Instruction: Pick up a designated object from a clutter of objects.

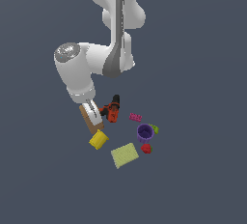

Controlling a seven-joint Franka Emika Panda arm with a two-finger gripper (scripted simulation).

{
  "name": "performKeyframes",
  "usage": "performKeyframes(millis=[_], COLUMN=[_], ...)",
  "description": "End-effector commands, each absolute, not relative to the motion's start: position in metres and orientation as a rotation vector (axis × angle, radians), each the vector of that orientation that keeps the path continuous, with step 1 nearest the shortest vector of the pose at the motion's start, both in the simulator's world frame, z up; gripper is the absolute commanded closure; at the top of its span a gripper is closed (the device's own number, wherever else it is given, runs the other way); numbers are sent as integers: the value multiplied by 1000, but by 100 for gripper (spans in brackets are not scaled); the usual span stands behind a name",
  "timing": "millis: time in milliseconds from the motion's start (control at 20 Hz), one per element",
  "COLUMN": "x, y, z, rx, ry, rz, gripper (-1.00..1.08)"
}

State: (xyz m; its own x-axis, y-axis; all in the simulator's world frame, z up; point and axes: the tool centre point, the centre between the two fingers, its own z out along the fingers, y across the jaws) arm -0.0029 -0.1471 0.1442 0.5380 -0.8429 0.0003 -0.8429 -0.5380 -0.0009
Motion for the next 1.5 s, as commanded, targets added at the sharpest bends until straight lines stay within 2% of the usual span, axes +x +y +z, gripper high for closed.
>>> performKeyframes(millis=[0,750,1100,1450], x=[-3,-5,-9,-15], y=[-148,-140,-122,-96], z=[143,162,208,278], rx=[-2755,-2754,-2755,-2756], ry=[1511,1510,1511,1513], rz=[0,-2,-2,-3], gripper=[108,108,108,108])
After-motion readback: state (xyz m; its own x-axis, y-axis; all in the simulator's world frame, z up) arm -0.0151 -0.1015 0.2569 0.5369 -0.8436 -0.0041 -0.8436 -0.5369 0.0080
